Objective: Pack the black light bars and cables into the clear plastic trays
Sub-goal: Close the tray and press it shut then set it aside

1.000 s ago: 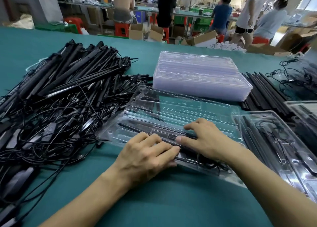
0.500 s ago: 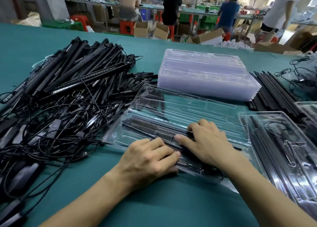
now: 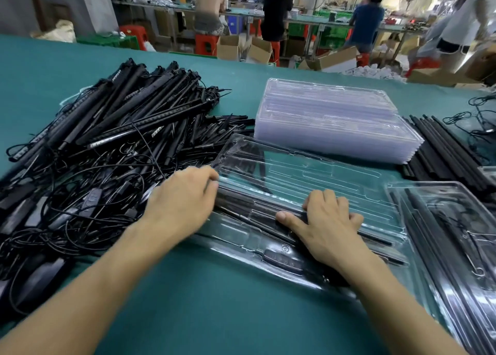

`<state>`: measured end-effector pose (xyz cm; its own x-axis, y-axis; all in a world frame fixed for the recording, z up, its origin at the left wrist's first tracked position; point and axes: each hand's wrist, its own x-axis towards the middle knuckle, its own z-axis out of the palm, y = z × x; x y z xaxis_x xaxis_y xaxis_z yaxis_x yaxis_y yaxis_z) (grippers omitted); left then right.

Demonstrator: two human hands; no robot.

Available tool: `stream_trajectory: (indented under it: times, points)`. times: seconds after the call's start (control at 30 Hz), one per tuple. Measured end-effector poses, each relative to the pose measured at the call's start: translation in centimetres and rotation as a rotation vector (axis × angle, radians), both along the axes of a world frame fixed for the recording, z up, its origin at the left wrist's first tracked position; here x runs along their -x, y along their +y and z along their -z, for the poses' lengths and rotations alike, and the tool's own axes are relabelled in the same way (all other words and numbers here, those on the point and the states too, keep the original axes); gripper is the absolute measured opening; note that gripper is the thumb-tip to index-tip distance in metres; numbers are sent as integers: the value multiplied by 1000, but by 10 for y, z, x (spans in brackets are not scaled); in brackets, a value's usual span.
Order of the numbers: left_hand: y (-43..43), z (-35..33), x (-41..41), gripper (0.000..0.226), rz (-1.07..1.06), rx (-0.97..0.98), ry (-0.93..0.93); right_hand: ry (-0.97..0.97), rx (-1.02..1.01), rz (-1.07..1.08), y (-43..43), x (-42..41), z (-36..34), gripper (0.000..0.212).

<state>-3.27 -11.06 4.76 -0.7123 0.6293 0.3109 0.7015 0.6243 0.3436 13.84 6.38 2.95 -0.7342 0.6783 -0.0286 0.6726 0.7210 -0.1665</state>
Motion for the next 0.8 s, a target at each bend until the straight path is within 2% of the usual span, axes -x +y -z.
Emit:
stream_trajectory:
  times: [0.13,0.27,0.37,0.47,0.57,0.8]
  points:
    - [9,-8,30,36,-95,265,-205,13,-29,-23,-1,-3,2,77]
    - [22,-16,42,43,-127,381,-281,20,-39,-33,-1,-4,3,75]
    - [26,-16,48,41,-104,304,-393,82,-37,-65,2,-7,1,57]
    - [26,-17,52,38,-67,125,-529,129,-45,-160,2,-8,2,39]
    - [21,-17,55,43,-53,-37,-595,183,-64,-180,3,-6,0,35]
    - [22,-20,63,45,27,-191,-764,293,70,-234,13,0,-10,26]
